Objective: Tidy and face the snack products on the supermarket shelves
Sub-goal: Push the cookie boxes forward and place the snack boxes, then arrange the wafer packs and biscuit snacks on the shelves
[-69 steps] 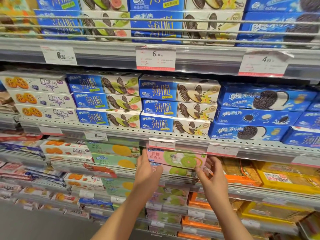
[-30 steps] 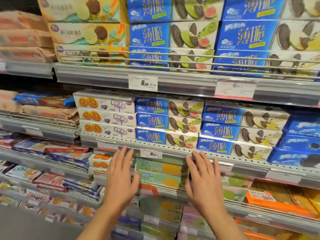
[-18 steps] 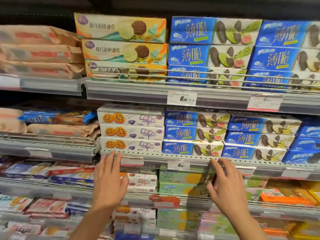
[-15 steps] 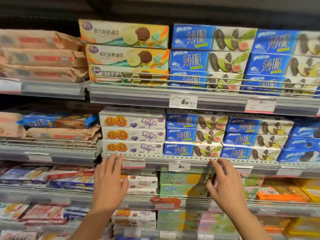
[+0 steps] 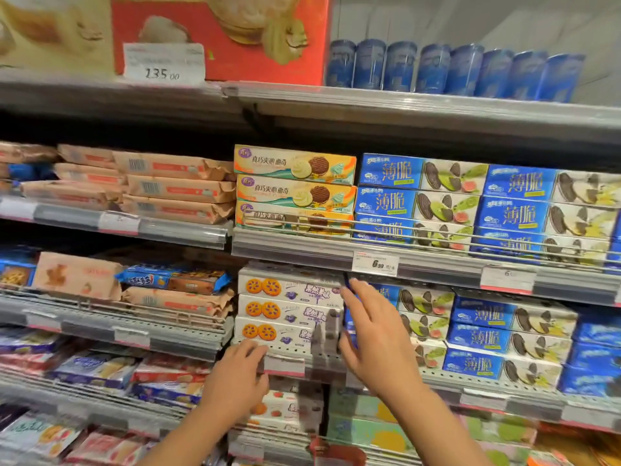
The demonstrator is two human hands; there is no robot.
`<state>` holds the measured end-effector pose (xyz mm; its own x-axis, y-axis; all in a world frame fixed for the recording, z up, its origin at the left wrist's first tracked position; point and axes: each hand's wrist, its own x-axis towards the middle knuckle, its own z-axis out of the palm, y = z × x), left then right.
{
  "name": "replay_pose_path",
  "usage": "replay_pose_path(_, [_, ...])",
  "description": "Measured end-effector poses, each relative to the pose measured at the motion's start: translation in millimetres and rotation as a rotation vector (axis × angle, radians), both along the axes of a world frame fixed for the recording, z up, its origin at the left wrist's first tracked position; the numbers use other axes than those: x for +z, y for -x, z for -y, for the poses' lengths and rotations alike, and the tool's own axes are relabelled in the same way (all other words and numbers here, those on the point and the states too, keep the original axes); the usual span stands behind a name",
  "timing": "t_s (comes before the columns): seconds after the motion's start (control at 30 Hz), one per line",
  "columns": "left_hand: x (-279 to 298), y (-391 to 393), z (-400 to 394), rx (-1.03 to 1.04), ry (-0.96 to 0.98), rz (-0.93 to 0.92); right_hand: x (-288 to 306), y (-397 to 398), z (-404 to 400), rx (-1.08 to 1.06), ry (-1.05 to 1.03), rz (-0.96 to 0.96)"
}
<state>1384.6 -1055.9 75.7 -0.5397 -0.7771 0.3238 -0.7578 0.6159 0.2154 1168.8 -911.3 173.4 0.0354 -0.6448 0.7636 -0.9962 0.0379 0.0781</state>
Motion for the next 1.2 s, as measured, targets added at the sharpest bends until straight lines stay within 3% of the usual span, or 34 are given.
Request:
replay_pose_path(0.13, [20.6, -26.9, -1.3, -0.052, -0.035, -0.052, 36.5, -38.7, 41.9, -0.022, -0.086, -0.076])
replay_pose_path(0.33, [63.0, -86.9, 17.8, -0.049, 0.26, -0.195, 35.8, -60.0, 71.6, -0.184, -0.221, -0.037])
replay_pose_path(0.7, [140.0, -209.5, 128.7, 0.033, 0.556, -0.3, 54.9, -100.9, 87.9, -0.406, -0.062, 0.058])
replay_pose_path(1.2, [148.8, -278.1, 231.6, 0.031, 0.488, -0.184, 70.3, -140.3, 102.5, -0.525, -0.122, 0.262])
